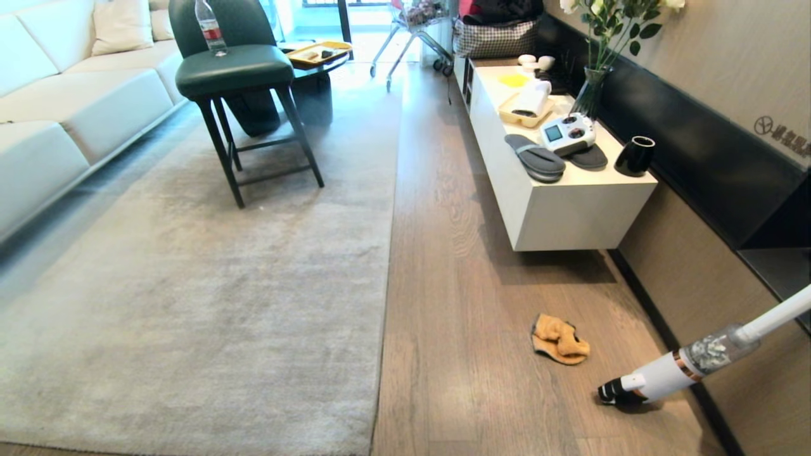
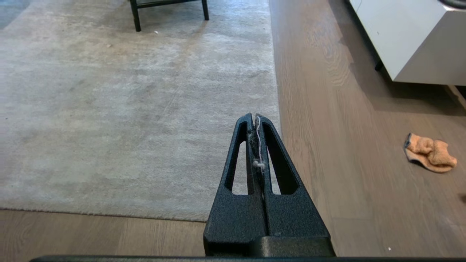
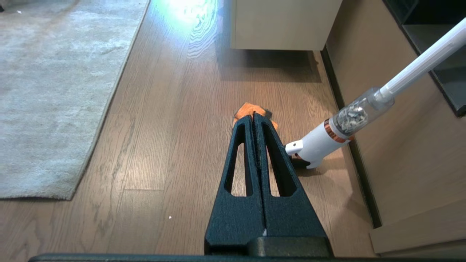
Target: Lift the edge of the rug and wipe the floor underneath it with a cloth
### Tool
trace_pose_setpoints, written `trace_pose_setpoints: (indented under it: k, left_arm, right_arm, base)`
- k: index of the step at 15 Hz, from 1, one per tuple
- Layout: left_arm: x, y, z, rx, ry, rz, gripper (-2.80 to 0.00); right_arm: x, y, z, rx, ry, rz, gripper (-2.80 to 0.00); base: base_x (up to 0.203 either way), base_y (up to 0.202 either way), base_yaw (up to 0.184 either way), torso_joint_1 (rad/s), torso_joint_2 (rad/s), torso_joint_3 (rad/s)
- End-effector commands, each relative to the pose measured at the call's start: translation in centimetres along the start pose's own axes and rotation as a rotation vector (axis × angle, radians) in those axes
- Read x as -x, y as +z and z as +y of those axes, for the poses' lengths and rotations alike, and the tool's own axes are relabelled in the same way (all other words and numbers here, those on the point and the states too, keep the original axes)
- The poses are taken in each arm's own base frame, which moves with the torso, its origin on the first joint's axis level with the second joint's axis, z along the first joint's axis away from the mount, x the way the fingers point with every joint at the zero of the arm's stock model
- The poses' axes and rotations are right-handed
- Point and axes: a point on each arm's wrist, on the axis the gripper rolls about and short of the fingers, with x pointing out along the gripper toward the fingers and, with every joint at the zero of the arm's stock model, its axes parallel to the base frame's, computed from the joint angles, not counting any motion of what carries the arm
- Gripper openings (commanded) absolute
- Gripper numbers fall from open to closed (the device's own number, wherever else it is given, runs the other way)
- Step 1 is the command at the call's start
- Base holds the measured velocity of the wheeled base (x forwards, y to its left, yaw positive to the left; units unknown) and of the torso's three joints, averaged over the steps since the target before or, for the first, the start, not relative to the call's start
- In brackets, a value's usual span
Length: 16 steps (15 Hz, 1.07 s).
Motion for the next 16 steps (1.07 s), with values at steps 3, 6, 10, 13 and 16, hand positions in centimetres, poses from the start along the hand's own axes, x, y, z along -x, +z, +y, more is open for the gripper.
trace_pose_setpoints:
  k: [3, 6, 10, 13, 16]
  left_arm:
    - [0.00, 0.00, 0.00, 0.001, 0.000, 0.000, -2.80]
    - [0.00, 0.00, 0.00, 0.001, 0.000, 0.000, -2.80]
    - [0.00, 0.00, 0.00, 0.001, 0.000, 0.000, -2.80]
    - [0.00, -0.01, 0.00, 0.001, 0.000, 0.001, -2.80]
    - [0.00, 0.00, 0.00, 0.001, 0.000, 0.000, -2.80]
  right_arm:
    - [-0.01, 0.00, 0.00, 0.002, 0.000, 0.002, -2.80]
    - [-0.02, 0.01, 0.00, 0.003, -0.001, -0.001, -2.80]
    - [-0.18, 0.06, 0.00, 0.003, -0.002, -0.039, -2.80]
    - [-0.18, 0.06, 0.00, 0.003, -0.002, -0.039, -2.80]
    - [-0.18, 0.06, 0.00, 0.004, -0.002, -0.039, -2.80]
  base:
    - [0.000, 0.000, 0.000, -0.043, -0.38, -0.429]
    - [0.000, 0.000, 0.000, -0.010, -0.42, -0.425]
    - [0.000, 0.000, 0.000, 0.033, -0.44, -0.400]
    - [0.000, 0.000, 0.000, 0.100, -0.46, -0.373]
    - [0.000, 0.000, 0.000, 0.117, -0.49, -0.361]
